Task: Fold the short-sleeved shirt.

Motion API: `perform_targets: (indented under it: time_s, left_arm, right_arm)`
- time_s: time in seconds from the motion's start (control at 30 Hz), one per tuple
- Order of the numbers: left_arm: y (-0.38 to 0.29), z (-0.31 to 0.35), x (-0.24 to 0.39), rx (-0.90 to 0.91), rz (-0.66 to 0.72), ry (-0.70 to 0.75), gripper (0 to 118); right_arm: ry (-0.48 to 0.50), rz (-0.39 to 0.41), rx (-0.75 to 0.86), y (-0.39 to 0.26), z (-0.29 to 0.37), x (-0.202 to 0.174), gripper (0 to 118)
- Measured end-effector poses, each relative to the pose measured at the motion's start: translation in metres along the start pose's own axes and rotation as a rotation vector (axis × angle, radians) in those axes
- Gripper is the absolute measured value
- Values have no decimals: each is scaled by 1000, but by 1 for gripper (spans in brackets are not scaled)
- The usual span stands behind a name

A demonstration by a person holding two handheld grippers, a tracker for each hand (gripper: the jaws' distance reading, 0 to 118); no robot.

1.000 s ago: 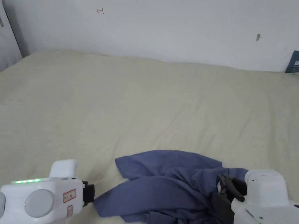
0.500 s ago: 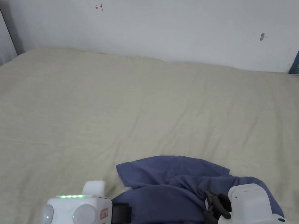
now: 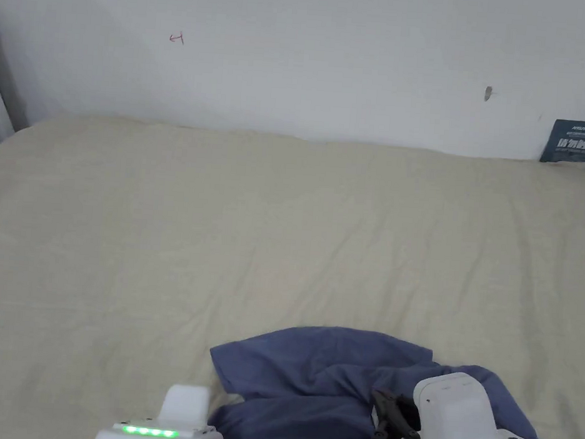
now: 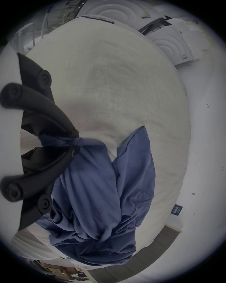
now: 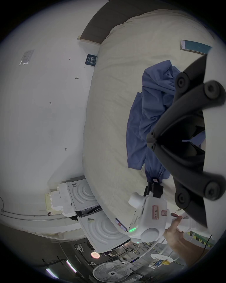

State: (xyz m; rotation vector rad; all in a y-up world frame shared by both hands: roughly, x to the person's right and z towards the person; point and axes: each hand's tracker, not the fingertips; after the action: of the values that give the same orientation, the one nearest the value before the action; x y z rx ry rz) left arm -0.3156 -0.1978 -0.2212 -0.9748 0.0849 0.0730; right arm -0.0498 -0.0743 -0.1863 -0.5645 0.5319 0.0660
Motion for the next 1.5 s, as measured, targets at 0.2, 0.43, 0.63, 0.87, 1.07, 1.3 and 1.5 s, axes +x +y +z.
perform_targets:
  time_s: [0.2, 0.43, 0.63, 0.87, 1.07, 1.3, 1.5]
  left_arm:
    - [5, 23, -18, 42, 90, -79, 7]
    - [12, 48, -22, 107, 129, -144, 7]
    - [19, 52, -20, 126, 105, -142, 7]
    - [16, 42, -28, 98, 120, -156, 7]
    - [20, 28, -30, 82, 126, -158, 7]
    - [23, 27, -27, 77, 127, -152, 7]
    - [24, 30, -27, 74, 129, -146, 7]
  right_arm:
    - [121, -67, 18, 62, -23, 24, 3]
    - [170, -13, -169, 146, -120, 42, 9]
    - [201, -1, -440, 139, -240, 50, 100]
    - [74, 84, -637, 86, -319, 62, 100]
    - [53, 68, -674, 61, -329, 71, 100]
    - [-9, 145, -628, 60, -326, 56, 91]
    - [-90, 208, -591, 55, -305, 45, 7]
